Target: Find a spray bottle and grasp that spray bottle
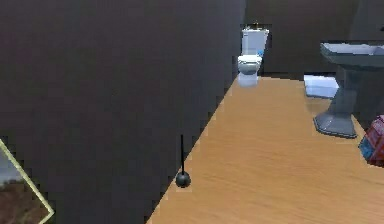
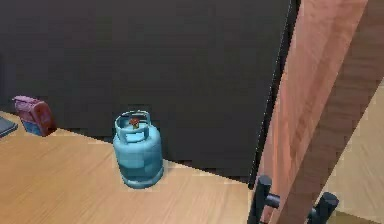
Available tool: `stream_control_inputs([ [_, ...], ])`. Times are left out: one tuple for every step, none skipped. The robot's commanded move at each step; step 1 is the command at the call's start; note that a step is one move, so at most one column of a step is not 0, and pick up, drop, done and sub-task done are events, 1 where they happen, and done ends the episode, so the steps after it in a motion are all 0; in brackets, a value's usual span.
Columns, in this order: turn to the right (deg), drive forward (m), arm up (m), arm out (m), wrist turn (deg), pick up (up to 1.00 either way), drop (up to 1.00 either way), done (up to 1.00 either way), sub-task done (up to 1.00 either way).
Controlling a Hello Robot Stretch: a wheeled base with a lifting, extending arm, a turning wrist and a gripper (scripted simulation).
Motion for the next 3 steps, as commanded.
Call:
stream_control_inputs([
  [21.0, 0.0, 0.0, 0.0, 0.0, 0.0, 0.0, 0.0, 0.0],
  [3.0, 0.0, 0.0, 0.0, 0.0, 0.0, 0.0, 0.0, 0.0],
  [-9.0, 0.0, 0.0, 0.0, 0.0, 0.0, 0.0, 0.0, 0.0],
])
